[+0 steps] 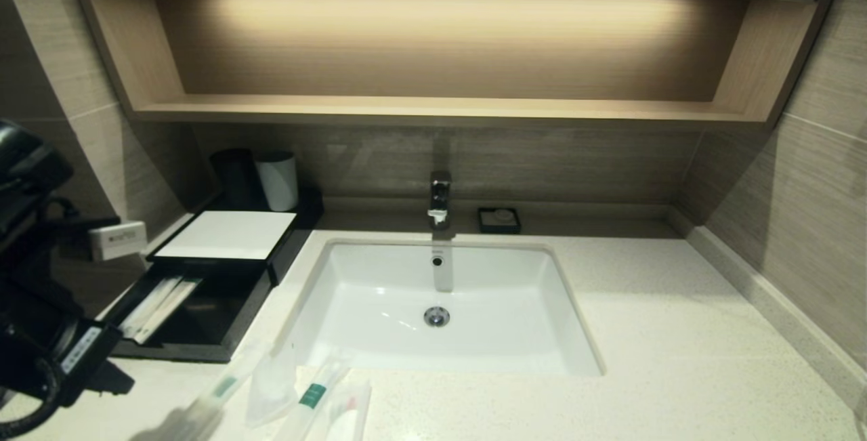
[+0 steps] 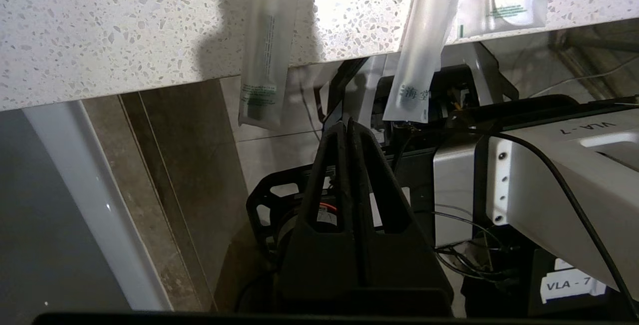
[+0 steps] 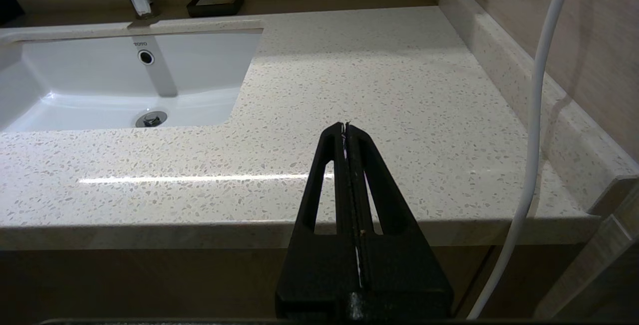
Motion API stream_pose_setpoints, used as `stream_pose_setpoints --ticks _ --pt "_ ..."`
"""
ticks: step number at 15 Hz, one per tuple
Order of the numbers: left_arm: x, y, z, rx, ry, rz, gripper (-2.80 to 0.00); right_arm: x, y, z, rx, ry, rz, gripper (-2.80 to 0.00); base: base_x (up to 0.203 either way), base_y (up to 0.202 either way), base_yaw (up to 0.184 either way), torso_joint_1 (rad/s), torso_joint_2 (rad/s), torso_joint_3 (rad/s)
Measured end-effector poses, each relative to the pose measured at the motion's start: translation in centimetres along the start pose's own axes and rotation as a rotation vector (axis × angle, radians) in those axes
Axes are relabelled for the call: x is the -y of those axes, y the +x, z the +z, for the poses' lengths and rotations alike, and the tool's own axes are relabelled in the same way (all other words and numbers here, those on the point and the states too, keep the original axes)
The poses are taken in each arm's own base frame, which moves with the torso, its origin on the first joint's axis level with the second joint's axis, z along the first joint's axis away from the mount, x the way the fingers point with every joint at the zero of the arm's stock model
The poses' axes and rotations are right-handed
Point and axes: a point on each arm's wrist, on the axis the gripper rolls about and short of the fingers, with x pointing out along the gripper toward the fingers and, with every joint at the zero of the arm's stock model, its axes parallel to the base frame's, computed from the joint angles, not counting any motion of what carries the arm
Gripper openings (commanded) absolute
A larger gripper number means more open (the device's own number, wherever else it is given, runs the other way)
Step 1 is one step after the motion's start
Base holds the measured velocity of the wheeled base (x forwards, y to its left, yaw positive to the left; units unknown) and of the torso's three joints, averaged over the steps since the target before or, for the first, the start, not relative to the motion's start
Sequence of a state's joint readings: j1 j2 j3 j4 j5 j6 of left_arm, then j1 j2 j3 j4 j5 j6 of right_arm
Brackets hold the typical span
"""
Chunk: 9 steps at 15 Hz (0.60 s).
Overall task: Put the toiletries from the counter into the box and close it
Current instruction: Pick up the bathroom toiletry
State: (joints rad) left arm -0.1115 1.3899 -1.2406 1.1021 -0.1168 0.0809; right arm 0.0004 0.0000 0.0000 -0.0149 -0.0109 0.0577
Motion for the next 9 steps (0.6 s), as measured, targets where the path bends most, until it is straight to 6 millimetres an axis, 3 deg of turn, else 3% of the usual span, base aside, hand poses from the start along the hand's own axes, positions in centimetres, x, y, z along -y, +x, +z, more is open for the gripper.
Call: stream_pose_setpoints --ticks 1,2,9 --pt "0.0 0.4 0.3 -0.019 0.003 -0.001 -2.80 0.0 0.0 0.0 0.000 0.000 0.000 -2.80 0.000 0.000 0.000 0.000 0.00 0.000" --pt "-0.1 0.9 0.8 -0.039 0.005 -0.001 0.00 0.0 0.0 0.0 0.000 0.000 0.000 -2.80 0.000 0.000 0.000 0.000 0.00 0.000" --pt "-0.8 5.8 4.3 -0.159 -0.006 -0.009 0.00 0.0 0.0 0.0 0.000 0.000 0.000 -2.80 0.000 0.000 0.000 0.000 0.00 0.000"
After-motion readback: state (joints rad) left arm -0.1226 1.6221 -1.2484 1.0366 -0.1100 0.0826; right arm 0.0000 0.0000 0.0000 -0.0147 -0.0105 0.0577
